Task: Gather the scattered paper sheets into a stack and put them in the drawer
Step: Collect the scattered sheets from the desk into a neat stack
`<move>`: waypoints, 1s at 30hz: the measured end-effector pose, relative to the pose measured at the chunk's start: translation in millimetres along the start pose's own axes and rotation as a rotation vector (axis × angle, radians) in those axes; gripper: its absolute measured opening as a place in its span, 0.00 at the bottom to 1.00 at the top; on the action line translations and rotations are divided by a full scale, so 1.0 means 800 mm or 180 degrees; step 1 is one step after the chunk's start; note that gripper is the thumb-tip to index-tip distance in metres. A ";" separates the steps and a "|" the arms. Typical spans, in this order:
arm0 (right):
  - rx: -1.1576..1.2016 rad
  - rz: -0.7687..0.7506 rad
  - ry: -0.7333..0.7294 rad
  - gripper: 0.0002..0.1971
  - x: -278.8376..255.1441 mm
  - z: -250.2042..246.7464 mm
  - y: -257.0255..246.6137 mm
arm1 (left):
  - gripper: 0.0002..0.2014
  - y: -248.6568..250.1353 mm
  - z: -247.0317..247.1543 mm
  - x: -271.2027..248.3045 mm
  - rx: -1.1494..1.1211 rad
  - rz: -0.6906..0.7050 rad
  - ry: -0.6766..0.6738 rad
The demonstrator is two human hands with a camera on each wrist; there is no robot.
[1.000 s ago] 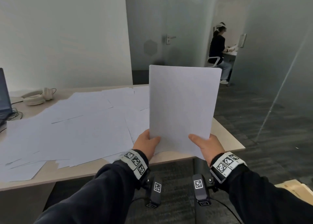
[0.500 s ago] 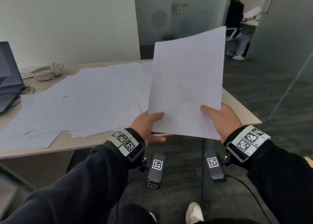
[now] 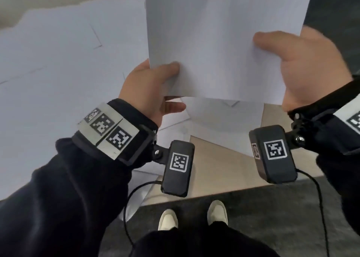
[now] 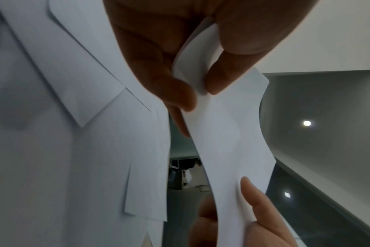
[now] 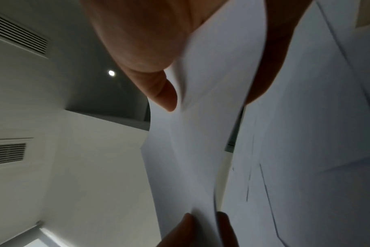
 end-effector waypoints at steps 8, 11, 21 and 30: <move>0.0091 0.0971 -0.0314 0.06 0.062 0.007 -0.019 | 0.07 0.043 -0.001 0.015 0.0348 -0.0790 0.0360; 0.0226 0.1299 -0.0348 0.06 0.064 0.006 -0.032 | 0.09 0.066 0.006 0.002 0.0460 -0.1075 0.0448; 0.0773 0.2054 -0.1114 0.10 0.047 0.031 -0.069 | 0.11 0.133 -0.019 -0.063 0.0415 -0.1329 0.0827; 0.0387 0.2147 -0.1094 0.09 0.097 0.139 -0.039 | 0.09 0.132 -0.117 -0.065 0.0657 -0.1444 0.0886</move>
Point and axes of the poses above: each hand's wrist, its own x-axis towards the middle knuckle, its own z-axis out of the palm, y = z × x, the point moved 3 cm from there along x, towards the middle knuckle, and after that the axes turned 14 degrees about -y, right-handed, at the moved point
